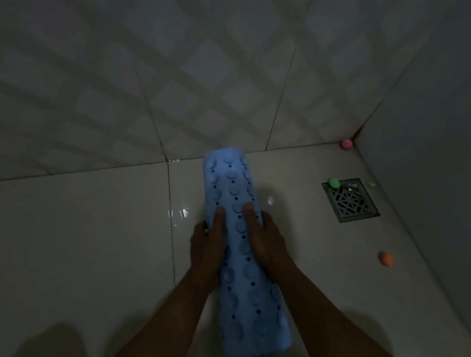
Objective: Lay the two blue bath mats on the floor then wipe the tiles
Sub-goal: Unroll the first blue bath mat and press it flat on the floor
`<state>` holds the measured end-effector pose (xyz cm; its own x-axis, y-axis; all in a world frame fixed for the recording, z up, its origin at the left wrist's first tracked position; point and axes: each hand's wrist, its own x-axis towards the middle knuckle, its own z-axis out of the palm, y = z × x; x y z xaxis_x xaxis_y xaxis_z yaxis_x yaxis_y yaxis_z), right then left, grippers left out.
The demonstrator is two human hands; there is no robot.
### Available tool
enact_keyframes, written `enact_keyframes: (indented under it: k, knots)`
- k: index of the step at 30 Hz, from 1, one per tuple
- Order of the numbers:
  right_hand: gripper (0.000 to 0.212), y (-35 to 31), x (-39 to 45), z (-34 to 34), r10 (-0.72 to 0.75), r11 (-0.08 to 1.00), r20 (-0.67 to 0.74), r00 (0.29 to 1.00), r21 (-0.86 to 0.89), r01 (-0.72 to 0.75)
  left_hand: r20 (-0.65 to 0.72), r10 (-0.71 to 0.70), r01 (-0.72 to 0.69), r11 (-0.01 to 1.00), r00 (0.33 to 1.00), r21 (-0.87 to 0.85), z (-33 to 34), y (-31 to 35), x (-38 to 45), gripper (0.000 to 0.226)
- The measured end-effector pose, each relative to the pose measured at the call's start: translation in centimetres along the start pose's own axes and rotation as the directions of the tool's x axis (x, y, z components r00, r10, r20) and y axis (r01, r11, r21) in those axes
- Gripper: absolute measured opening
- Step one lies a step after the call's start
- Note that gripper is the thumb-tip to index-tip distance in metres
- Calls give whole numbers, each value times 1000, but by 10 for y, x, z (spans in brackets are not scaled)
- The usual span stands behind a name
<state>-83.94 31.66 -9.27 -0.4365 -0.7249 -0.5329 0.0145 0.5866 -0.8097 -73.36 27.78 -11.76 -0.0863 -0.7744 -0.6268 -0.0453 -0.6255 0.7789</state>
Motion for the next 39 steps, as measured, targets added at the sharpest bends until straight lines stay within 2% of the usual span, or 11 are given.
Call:
enact_keyframes:
  k: [2, 4, 7, 10, 15, 19, 29, 32, 39]
  knots:
    - [82, 4, 10, -2, -7, 1000, 9, 1000, 17, 7, -12, 7, -7, 1000, 1000, 22, 5, -5, 11, 82]
    - [81, 10, 19, 2, -24, 1000, 4, 1000, 2, 24, -61, 50, -46, 997, 997, 61, 10, -9, 19, 73]
    - [94, 17, 28, 10, 0, 996, -39, 999, -86, -3, -165, 113, -89, 986, 980, 144, 12, -14, 24, 65]
    - [92, 20, 33, 10, 9, 983, -61, 998, -183, -20, -176, 144, -99, 965, 974, 242, 12, -16, 21, 67]
    - [80, 20, 33, 9, 43, 974, -61, 997, -221, -55, -181, 182, -122, 947, 966, 298, 11, -15, 20, 66]
    - [77, 18, 22, 11, 38, 971, -1, 999, -235, -37, -165, 218, -149, 924, 962, 351, 0, -17, 17, 66]
    - [84, 20, 6, 37, 39, 935, 1, 999, -352, -36, -186, 261, -172, 904, 947, 391, -27, -25, 13, 57]
    - [80, 17, 5, 41, 58, 926, 9, 998, -375, -51, -218, 297, -201, 905, 930, 376, -33, -19, 12, 49]
    - [69, 21, -8, 55, 13, 916, 16, 1000, -402, -5, -183, 296, -217, 908, 937, 360, -53, -13, 16, 42]
